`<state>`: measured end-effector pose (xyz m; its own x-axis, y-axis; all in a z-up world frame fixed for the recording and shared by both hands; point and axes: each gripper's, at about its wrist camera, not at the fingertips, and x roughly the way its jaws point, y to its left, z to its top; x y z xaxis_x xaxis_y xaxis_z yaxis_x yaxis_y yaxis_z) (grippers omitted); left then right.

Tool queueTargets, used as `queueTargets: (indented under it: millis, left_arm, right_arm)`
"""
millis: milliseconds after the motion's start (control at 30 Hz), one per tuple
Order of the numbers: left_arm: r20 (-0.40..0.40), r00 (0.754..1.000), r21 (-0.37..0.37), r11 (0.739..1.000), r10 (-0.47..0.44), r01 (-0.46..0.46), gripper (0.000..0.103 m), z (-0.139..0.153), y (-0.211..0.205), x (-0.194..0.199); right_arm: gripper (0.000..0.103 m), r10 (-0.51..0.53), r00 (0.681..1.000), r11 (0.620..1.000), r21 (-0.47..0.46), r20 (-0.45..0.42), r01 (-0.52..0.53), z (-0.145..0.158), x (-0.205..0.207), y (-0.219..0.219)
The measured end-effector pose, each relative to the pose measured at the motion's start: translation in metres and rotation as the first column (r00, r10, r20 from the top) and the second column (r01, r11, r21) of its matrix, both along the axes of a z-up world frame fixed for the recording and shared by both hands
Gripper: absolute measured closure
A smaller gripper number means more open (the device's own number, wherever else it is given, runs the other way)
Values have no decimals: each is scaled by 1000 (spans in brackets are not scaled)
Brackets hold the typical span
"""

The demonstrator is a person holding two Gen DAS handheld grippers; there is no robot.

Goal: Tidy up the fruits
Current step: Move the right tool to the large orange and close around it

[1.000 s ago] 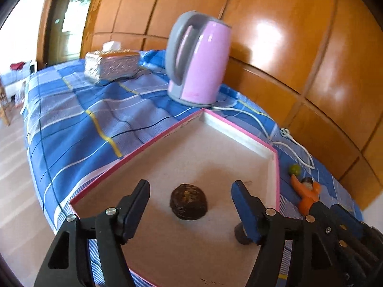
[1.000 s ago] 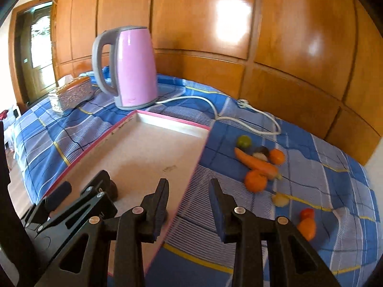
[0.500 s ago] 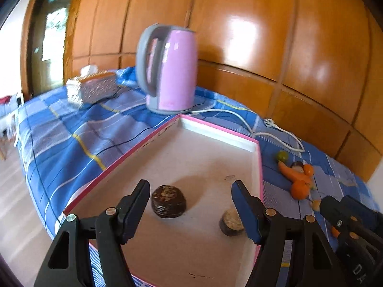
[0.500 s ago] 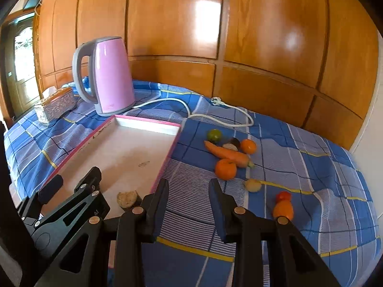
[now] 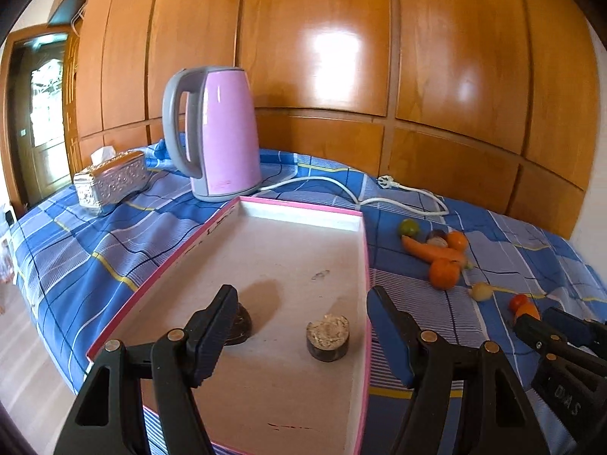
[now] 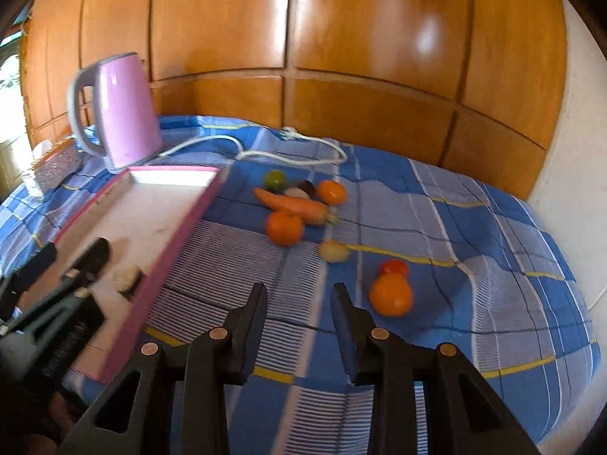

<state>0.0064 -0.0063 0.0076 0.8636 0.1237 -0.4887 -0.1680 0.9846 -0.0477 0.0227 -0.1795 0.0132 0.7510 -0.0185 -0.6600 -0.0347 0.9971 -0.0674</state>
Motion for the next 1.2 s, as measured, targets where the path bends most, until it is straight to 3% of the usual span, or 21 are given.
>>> queueTargets:
  millis: [300, 1200]
  left_arm:
    - [6, 999, 41, 998, -48, 48, 32, 1, -13, -3]
    - [-48, 985, 146, 975, -163, 168, 32, -9, -44, -3]
  right_arm:
    - [68, -91, 996, 996, 9, -20, 91, -9, 4, -38]
    - [68, -201, 975, 953, 212, -99, 218, -28, 34, -88]
